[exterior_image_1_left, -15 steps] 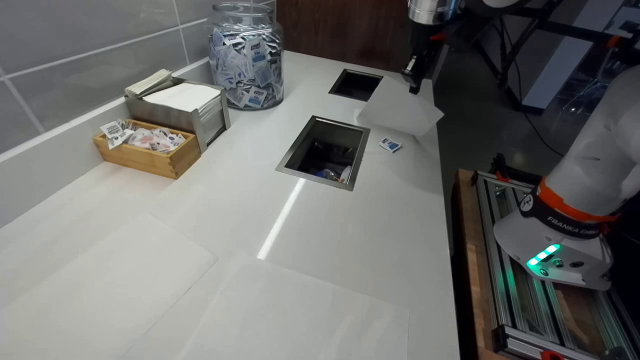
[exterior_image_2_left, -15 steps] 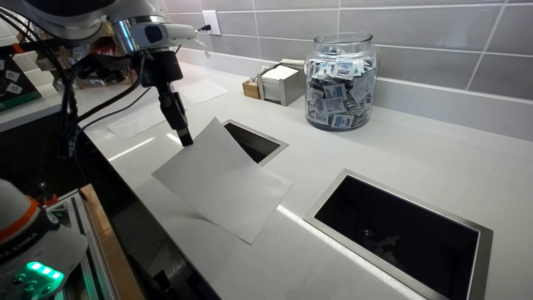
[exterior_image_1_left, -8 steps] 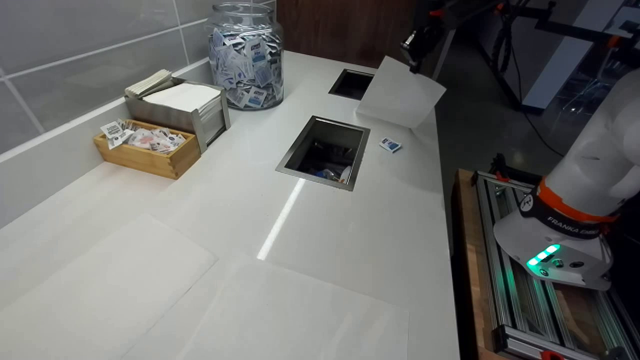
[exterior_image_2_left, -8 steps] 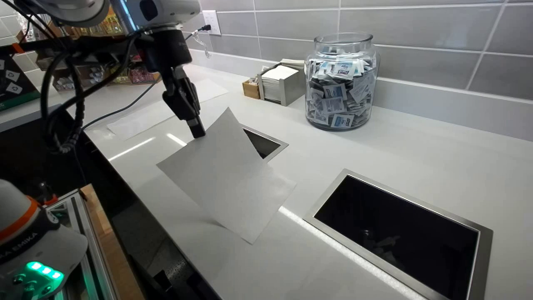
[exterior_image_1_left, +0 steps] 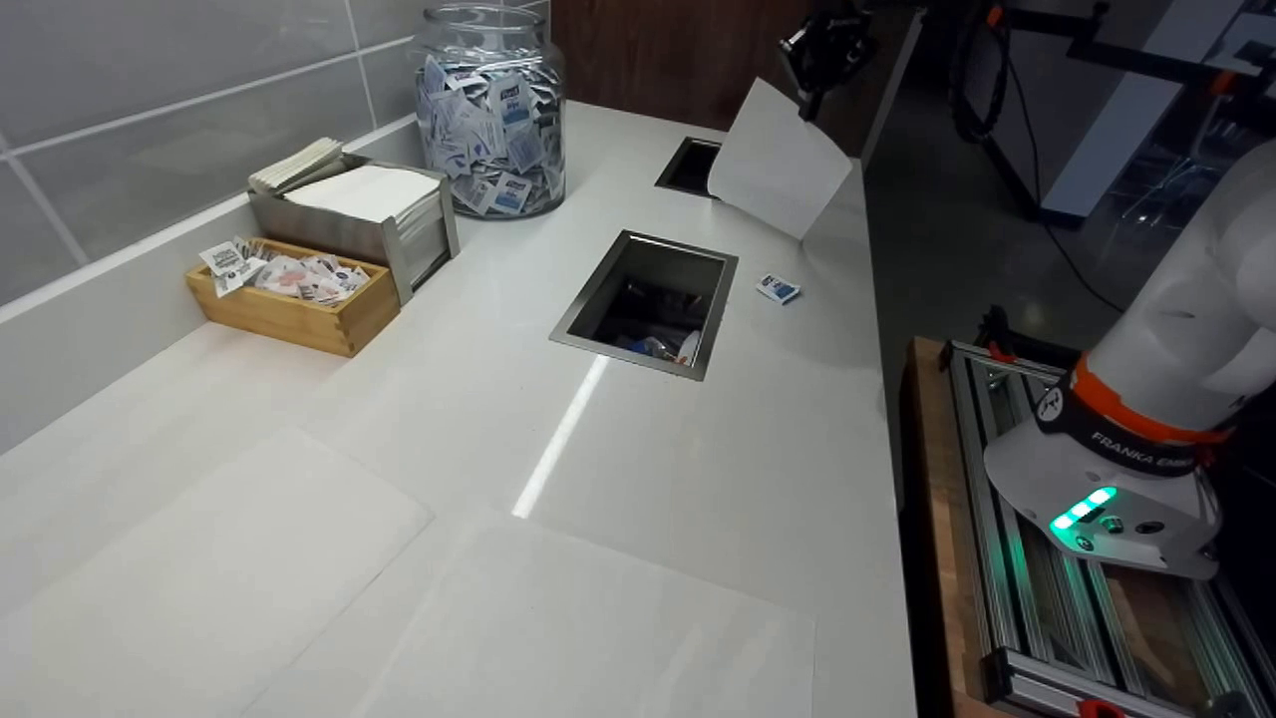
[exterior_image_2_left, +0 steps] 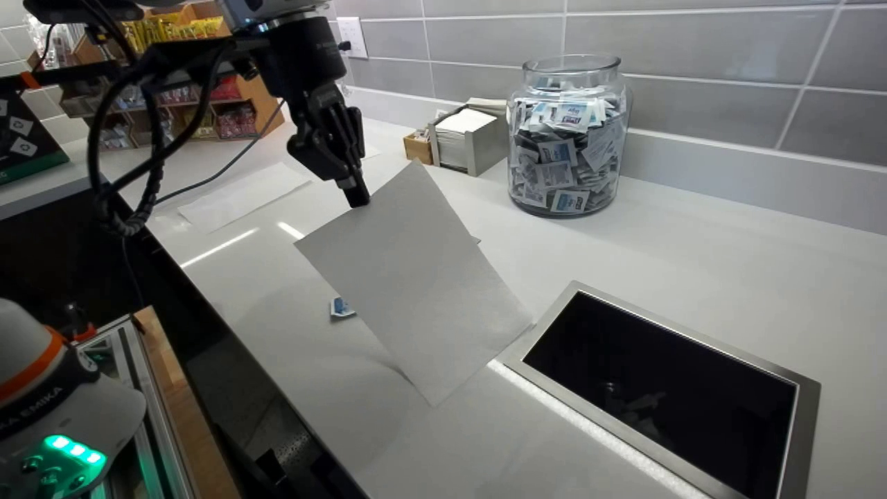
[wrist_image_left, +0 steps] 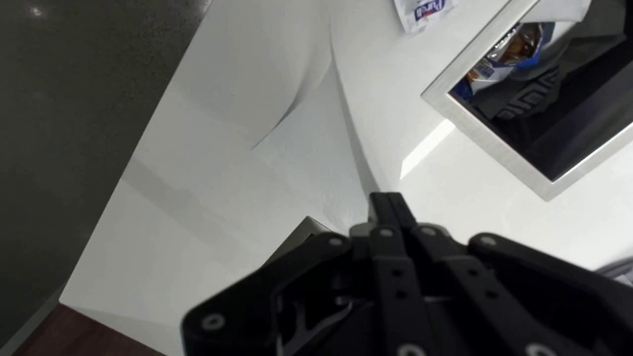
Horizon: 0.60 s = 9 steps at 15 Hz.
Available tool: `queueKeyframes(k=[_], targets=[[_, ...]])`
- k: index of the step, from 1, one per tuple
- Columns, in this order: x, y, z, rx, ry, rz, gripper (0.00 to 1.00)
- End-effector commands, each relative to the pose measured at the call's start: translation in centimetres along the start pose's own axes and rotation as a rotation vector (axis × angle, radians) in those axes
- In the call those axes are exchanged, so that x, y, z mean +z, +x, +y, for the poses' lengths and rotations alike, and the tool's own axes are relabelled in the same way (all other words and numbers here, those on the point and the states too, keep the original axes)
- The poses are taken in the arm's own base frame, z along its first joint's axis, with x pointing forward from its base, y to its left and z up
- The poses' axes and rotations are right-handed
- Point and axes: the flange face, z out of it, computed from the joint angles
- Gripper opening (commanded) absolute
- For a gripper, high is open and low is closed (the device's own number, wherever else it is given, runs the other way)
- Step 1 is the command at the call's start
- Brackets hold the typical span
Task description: Move the piece of tissue forward, pick up the white sachet and then throw it in the opening on the left
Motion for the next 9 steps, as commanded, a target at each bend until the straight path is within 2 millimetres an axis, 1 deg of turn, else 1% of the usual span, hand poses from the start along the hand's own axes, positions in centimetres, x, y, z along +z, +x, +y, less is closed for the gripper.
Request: queueKeyframes(k=[1,5,9], targets=[[0.7,2.4,0.1,0.122,0.062,-0.015,0.0],[1.0,5.0,0.0,0.194,0.124,-0.004,0.0],[2.6,6.8,-1.1,0.21,0.197,-0.007,0.0]])
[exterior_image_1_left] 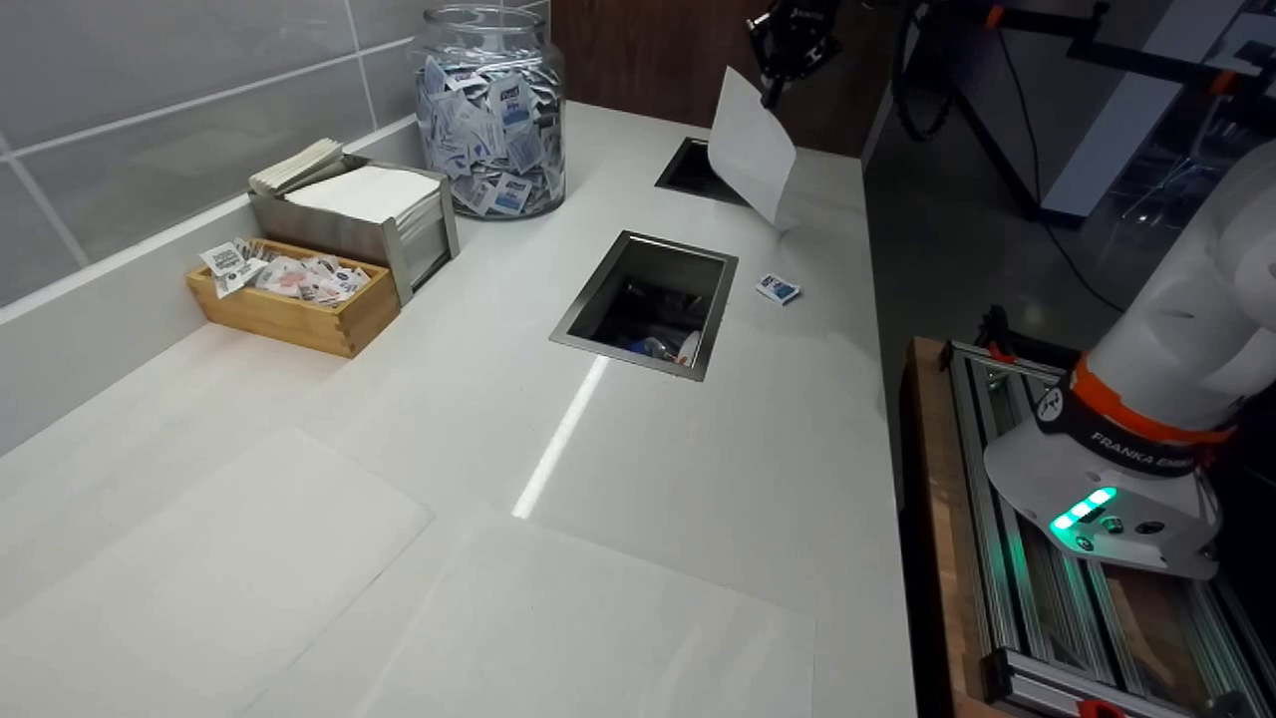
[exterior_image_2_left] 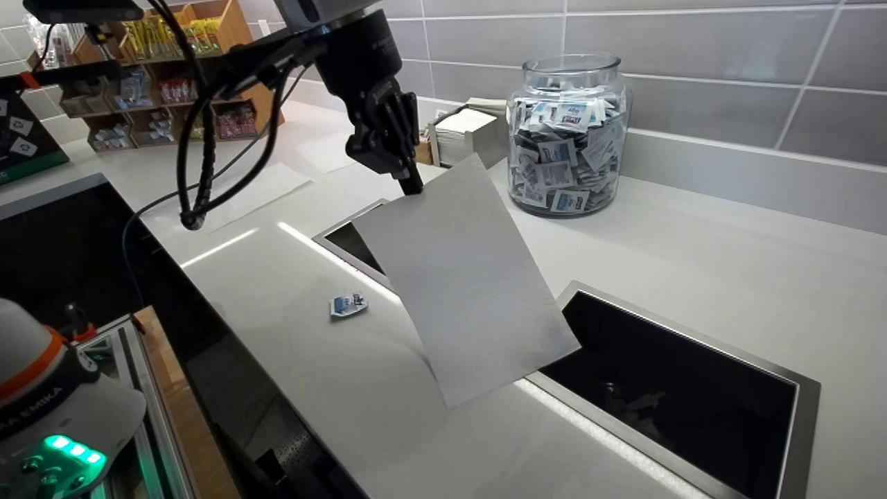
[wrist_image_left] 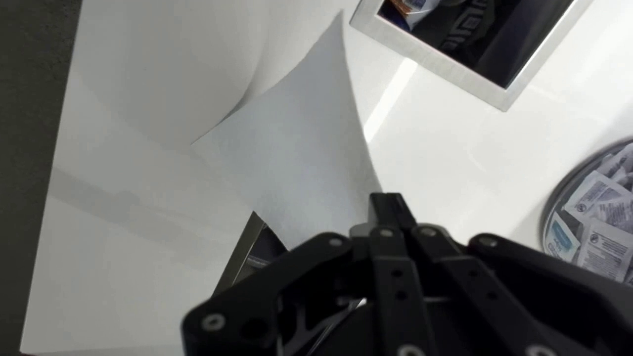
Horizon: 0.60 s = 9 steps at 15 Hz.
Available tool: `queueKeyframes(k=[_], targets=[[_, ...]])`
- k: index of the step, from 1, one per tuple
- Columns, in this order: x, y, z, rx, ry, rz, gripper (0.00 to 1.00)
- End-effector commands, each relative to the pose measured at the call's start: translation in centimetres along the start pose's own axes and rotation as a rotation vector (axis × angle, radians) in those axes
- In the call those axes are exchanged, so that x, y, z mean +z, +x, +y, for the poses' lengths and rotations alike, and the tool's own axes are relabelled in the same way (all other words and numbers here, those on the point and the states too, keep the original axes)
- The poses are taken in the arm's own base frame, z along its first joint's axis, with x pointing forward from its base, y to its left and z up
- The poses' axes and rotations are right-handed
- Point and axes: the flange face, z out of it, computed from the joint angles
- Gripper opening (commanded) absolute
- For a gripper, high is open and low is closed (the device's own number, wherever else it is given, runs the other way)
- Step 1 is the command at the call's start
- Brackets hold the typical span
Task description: Move the piece of tissue forward, pick up the white sachet and then throw it in the opening on the left
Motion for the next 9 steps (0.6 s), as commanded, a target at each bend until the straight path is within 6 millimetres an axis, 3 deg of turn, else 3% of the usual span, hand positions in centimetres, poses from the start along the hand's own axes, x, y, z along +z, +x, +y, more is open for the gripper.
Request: queueKeyframes(k=[1,9], targets=[[2.0,1.6,-1.4,0.026,0.079,-0.021,0.0],[5.3,2.2,-4.7,0.001,0.151,-0.084,0.0]])
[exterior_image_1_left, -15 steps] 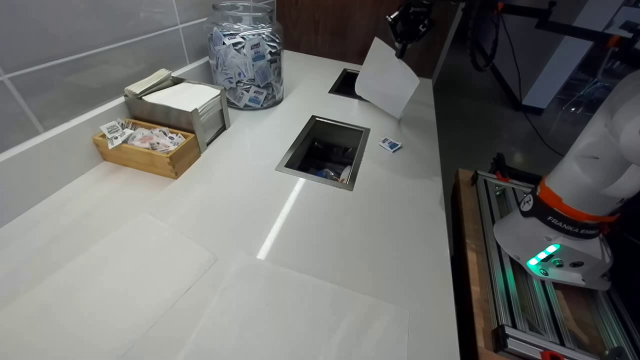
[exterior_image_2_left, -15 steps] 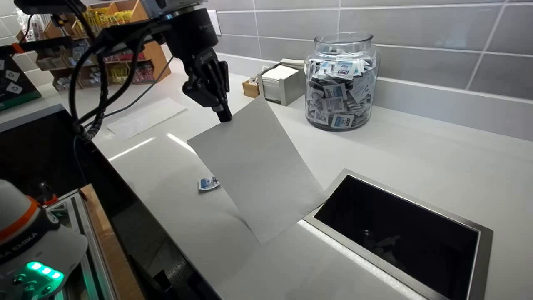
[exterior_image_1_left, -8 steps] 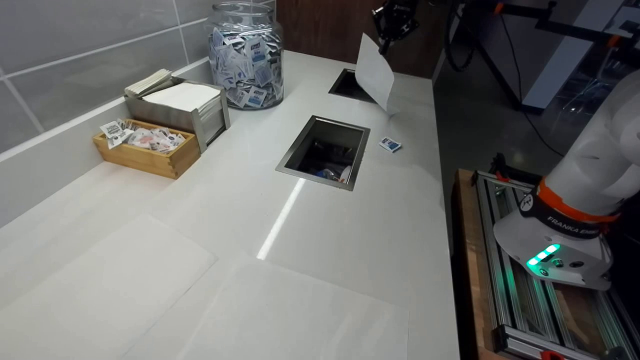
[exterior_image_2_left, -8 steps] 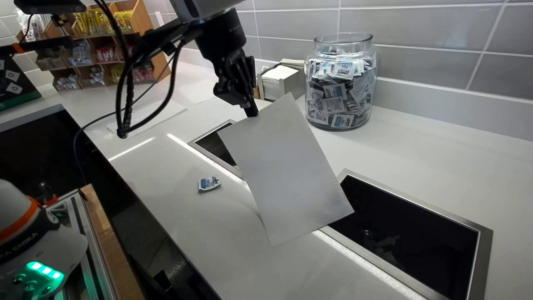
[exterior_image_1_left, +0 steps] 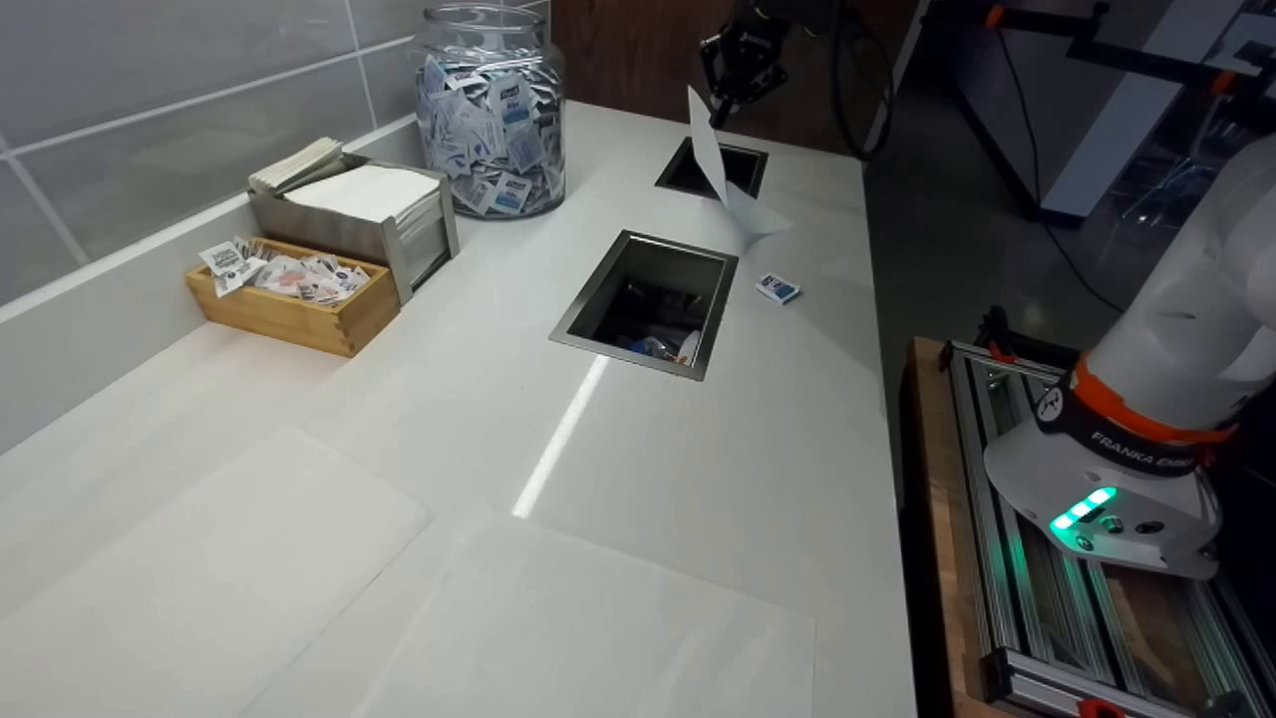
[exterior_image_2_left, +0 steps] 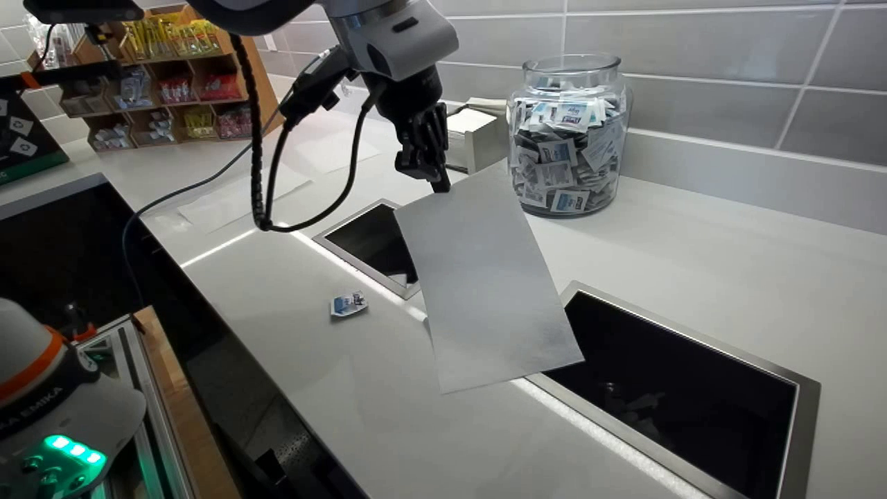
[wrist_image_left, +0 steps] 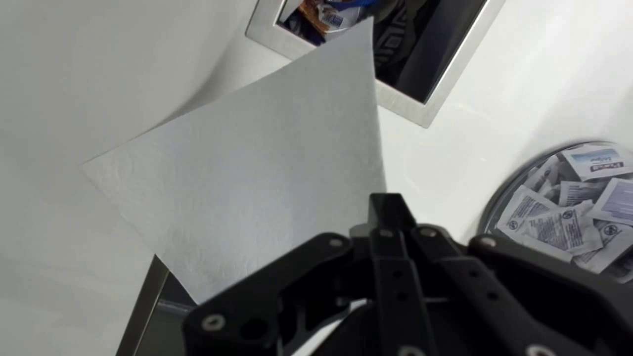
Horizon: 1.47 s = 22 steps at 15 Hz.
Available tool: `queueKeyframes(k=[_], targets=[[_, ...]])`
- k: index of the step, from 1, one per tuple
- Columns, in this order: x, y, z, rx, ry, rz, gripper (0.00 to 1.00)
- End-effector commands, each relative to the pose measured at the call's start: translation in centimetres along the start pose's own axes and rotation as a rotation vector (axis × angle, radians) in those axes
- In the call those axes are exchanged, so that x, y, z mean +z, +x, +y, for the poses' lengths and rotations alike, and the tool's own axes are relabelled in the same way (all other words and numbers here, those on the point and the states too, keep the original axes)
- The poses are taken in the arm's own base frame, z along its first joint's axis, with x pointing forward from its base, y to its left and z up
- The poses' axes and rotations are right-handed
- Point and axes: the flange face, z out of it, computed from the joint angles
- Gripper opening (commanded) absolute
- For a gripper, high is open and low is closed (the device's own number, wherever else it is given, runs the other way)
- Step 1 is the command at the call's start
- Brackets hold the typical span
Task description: Move the piece of tissue forward, pick up the white sachet and then throw it in the opening on the left
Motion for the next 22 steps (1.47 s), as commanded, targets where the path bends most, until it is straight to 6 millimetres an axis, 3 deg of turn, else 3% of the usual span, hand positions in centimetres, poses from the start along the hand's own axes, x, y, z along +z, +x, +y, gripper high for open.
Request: queueKeyframes(k=[1,9,18,22], targets=[[1.5,1.0,-0.8,-0.012,0.014,-0.007,0.0],[3.5,2.0,-1.6,0.003,0.08,-0.059,0.0],[3.2,2.2,-2.1,0.0,0.107,-0.058,0.0],[2.8,2.6,-2.5,0.149,0.134,-0.079,0.0]])
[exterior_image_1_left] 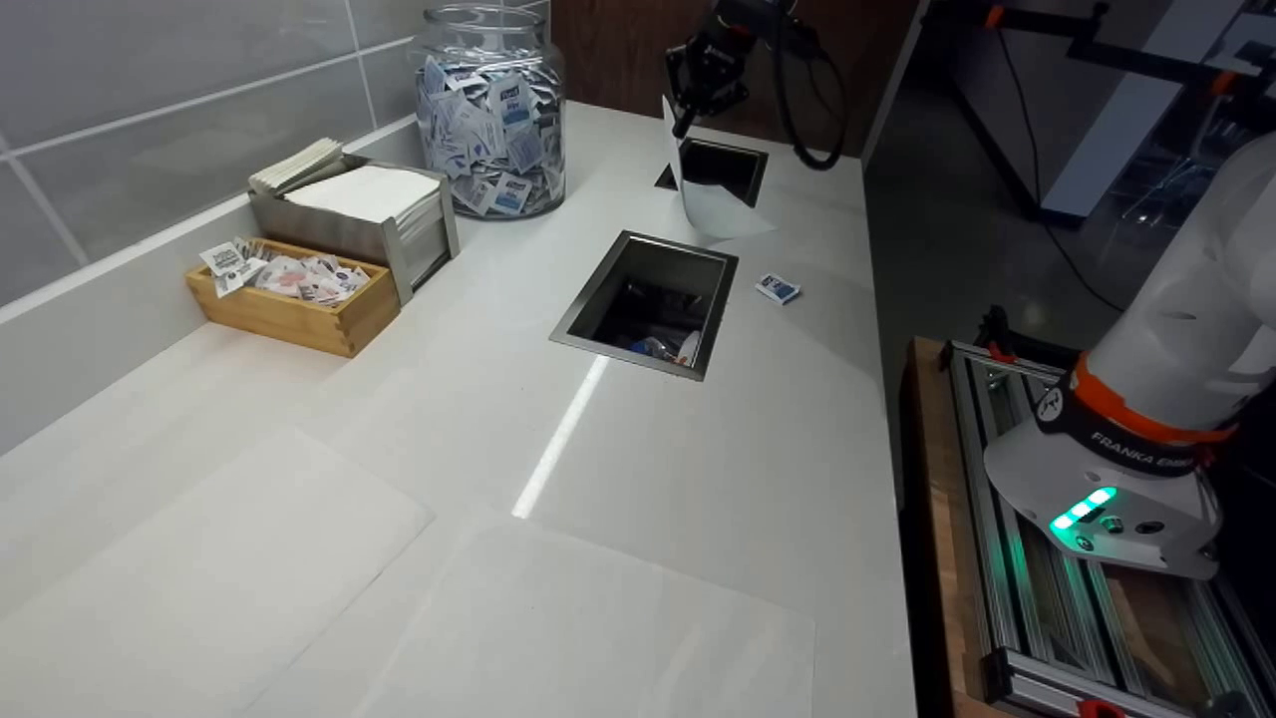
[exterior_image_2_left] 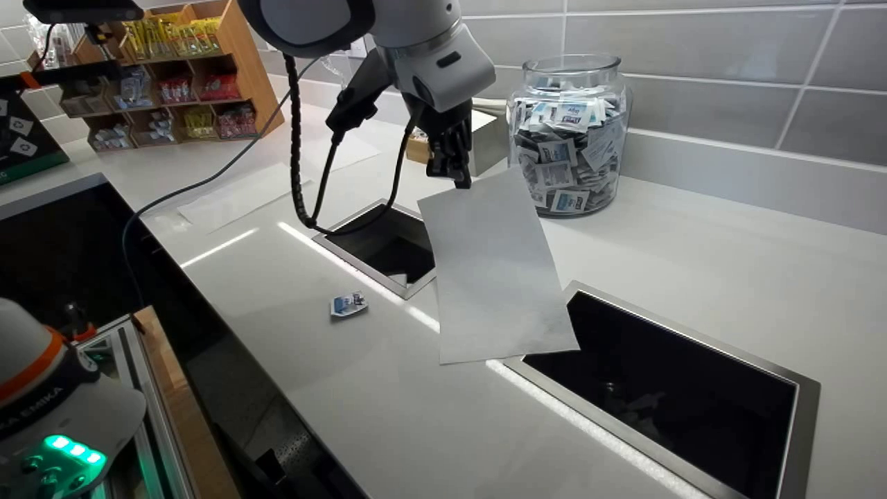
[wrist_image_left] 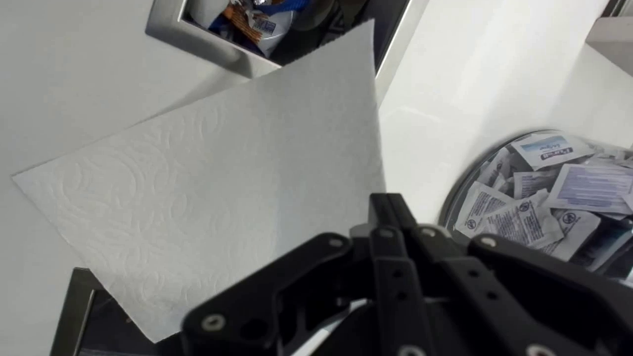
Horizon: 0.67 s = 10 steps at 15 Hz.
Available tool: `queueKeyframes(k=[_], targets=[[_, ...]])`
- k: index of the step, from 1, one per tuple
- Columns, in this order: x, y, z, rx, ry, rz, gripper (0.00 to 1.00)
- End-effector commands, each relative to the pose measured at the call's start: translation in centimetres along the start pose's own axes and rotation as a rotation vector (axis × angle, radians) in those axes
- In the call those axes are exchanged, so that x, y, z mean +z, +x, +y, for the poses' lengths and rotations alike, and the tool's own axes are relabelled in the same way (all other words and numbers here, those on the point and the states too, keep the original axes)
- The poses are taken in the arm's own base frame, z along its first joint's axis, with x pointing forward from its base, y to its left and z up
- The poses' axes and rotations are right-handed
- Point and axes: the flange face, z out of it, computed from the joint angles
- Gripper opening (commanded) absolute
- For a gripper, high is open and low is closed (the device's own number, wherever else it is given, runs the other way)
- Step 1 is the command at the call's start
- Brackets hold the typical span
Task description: Move the piece of tissue forward, pick up the white sachet and then throw it in the opening on the left
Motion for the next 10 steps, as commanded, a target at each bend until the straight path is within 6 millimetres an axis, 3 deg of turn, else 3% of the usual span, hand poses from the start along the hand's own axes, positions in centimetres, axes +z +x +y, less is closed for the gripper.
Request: queueKeyframes(k=[1,10], targets=[[-0.3,0.4,-0.5,0.108,0.031,-0.013,0.0],[0.9,2.5,-1.5,0.329,0.077,-0.051,0.0]])
